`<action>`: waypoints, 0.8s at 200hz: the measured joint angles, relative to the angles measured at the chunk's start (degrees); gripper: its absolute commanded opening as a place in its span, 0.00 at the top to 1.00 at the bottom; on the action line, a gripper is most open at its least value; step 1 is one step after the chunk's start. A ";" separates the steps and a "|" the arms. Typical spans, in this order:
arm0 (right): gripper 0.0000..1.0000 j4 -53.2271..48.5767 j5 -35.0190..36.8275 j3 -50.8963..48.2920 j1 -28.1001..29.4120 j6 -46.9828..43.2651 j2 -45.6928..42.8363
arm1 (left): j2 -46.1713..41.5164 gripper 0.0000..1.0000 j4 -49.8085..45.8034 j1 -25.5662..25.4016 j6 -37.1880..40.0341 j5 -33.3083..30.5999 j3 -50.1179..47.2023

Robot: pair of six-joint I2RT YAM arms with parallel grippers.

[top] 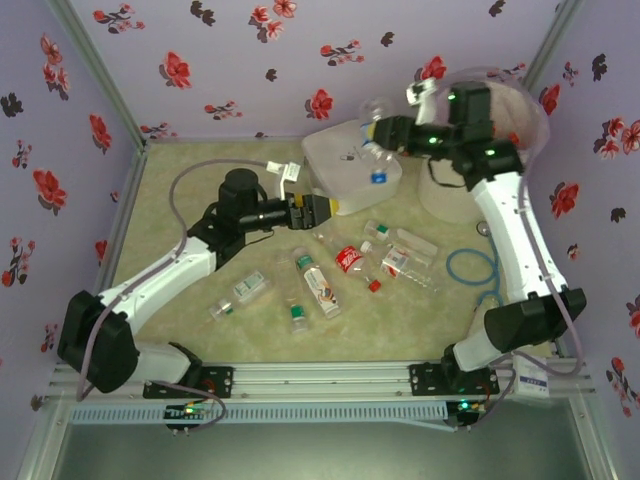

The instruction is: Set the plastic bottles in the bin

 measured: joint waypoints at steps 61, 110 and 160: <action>0.95 -1.88 38.75 10.56 -7.06 -16.06 3.43 | -4.74 0.00 -27.43 1.55 5.29 -23.65 2.38; 0.97 3.52 55.15 10.01 -7.32 -24.15 13.11 | -6.56 0.00 -46.97 1.55 8.85 -37.51 2.78; 0.97 3.91 58.62 11.93 -8.94 -26.51 20.74 | -9.07 0.00 -54.42 1.55 11.65 -40.79 -0.11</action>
